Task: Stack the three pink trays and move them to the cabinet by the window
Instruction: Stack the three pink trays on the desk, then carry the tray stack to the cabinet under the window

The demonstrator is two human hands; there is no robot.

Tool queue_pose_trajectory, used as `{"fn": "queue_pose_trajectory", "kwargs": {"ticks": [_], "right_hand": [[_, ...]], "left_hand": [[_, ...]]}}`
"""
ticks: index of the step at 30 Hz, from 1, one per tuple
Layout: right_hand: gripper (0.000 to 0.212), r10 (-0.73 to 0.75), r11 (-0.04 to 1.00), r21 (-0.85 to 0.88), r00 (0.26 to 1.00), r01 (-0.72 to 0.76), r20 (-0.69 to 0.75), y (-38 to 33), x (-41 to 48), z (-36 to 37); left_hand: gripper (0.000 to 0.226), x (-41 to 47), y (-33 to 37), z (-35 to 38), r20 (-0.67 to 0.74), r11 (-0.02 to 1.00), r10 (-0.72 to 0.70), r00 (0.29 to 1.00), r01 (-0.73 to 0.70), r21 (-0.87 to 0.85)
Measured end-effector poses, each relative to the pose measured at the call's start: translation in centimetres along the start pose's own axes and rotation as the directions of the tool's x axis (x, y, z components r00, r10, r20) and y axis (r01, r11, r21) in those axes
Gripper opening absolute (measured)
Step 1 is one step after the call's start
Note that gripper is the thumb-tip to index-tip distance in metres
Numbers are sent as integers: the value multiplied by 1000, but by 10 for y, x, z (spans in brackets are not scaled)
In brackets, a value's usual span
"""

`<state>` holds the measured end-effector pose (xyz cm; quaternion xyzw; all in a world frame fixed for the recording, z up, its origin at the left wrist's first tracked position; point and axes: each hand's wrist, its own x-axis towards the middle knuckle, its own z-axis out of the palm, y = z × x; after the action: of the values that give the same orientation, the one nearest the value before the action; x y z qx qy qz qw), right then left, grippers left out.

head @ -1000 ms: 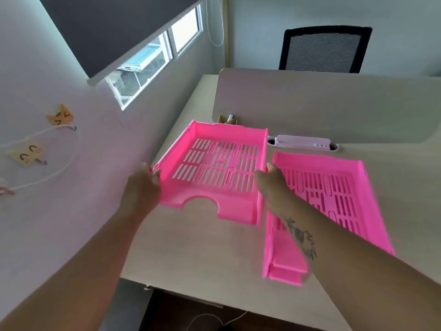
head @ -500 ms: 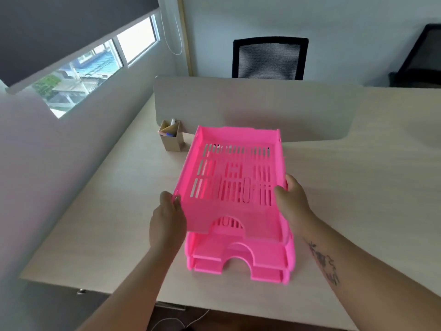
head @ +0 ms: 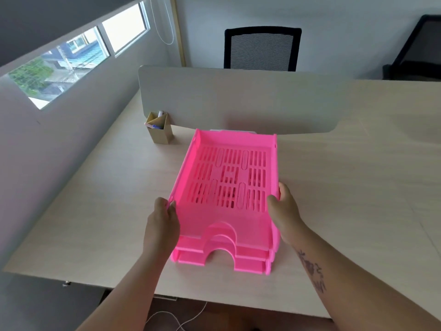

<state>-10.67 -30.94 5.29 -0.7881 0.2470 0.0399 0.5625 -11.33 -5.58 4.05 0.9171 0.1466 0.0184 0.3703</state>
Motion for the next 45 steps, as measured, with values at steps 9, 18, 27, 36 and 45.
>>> {"fn": "queue_pose_trajectory", "kwargs": {"ticks": [9,18,27,36,45], "right_hand": [[57,-19,991,-131,999,13,-40,1,9,5],[54,43,987,-158,999,-37,33,-4,14,4],[32,123,992,42,988,-119,-96,53,-65,26],[47,224,944,251,975,-215,-6,82,-47,35],[61,293,880,386,956,-278,22,58,-42,39]], "left_hand": [[23,5,-11,-6,68,998,45,997,-42,-42],[15,11,-21,-7,208,978,42,977,2,-207],[36,6,-60,8,482,857,51,875,210,-471],[66,13,-77,29,568,753,-11,823,380,-537],[78,20,-60,20,606,650,5,796,458,-607]]}}
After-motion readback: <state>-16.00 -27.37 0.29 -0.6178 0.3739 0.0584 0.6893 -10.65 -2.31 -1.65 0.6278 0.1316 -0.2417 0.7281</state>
